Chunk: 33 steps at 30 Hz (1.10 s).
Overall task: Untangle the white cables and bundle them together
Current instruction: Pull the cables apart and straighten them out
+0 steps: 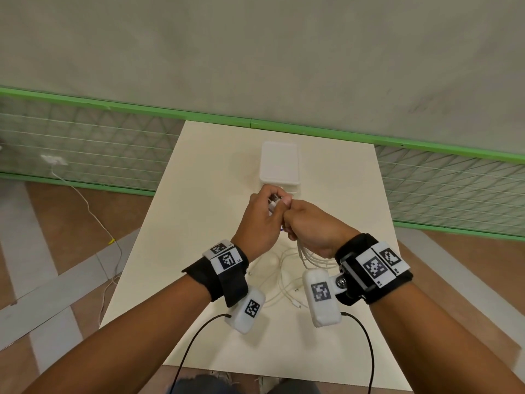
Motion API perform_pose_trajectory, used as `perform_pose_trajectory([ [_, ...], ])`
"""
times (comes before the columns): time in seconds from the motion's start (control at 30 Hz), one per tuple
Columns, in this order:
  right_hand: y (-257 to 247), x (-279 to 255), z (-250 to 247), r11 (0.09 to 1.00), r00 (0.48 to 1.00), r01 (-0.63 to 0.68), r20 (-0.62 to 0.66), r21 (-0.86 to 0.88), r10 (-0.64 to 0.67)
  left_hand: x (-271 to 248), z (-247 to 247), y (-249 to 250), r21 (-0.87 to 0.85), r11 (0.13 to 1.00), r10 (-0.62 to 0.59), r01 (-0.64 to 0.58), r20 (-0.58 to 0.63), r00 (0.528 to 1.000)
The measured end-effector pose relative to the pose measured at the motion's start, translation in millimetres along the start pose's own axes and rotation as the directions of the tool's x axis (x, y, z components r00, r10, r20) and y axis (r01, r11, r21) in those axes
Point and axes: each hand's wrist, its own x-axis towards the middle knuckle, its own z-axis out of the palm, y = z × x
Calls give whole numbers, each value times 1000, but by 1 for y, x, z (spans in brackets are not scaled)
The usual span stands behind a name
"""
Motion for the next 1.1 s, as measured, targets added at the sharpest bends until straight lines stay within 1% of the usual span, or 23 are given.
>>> perform_pose_trajectory([
  [0.13, -1, -1, 1, 1000, 1000, 7, -10, 21, -7, 3, -1, -1, 127, 991, 54, -50, -29, 998],
  [0.27, 0, 0, 4, 1000, 1000, 17, -26, 22, -16, 12, -8, -2, 194, 979, 50, -57, 40, 998],
  [0.37, 3, 1, 1, 999, 999, 27, -25, 34, -26, 19, -14, 2, 213, 975, 53, -69, 82, 995],
  [0.43, 4, 3, -1, 996, 997, 62, -48, 58, -59, 24, -18, 5, 241, 968, 59, -70, 56, 997],
  [0.5, 5, 5, -3, 989, 991, 127, -53, 75, -123, 32, -24, 4, 272, 961, 56, -56, 9, 998],
  [0.57, 6, 4, -3, 984, 984, 173, -41, 30, -172, 40, -32, 4, 288, 957, 62, -47, -42, 997],
  [0.6, 6, 3, -3, 983, 982, 184, -34, -21, -184, 43, -36, 4, 300, 953, 69, -47, -64, 996],
  [0.7, 11, 2, 0, 943, 969, 226, -40, -245, -243, 50, -43, 1, 322, 946, 74, -36, -105, 992],
  [0.77, 15, 5, 3, 878, 949, 250, -78, -408, -306, 50, -42, -2, 269, 963, 40, -4, -128, 991],
  [0.8, 16, 7, 4, 859, 938, 254, -103, -444, -331, 48, -42, -3, 183, 983, -6, 31, -132, 991],
  [0.83, 16, 8, 5, 853, 928, 260, -126, -453, -350, 46, -41, -3, 59, 996, -65, 72, -117, 991],
  [0.9, 16, 10, 3, 851, 910, 274, -167, -447, -380, 42, -40, -1, -173, 969, -185, 175, -45, 982],
  [0.97, 16, 11, -1, 856, 893, 276, -211, -437, -397, 38, -40, 4, -327, 904, -293, 276, -5, 956],
  [1.0, 16, 11, -4, 863, 889, 269, -234, -428, -393, 36, -41, 5, -374, 868, -349, 326, 7, 937],
  [1.03, 16, 12, -7, 871, 886, 260, -255, -416, -387, 34, -41, 4, -384, 842, -396, 379, 37, 917],
  [1.07, 16, 13, -10, 877, 884, 255, -269, -407, -382, 32, -40, 5, -358, 832, -421, 424, 92, 902],
  [1.1, 16, 14, -11, 877, 882, 257, -273, -406, -385, 28, -38, 4, -320, 830, -423, 456, 172, 890],
])
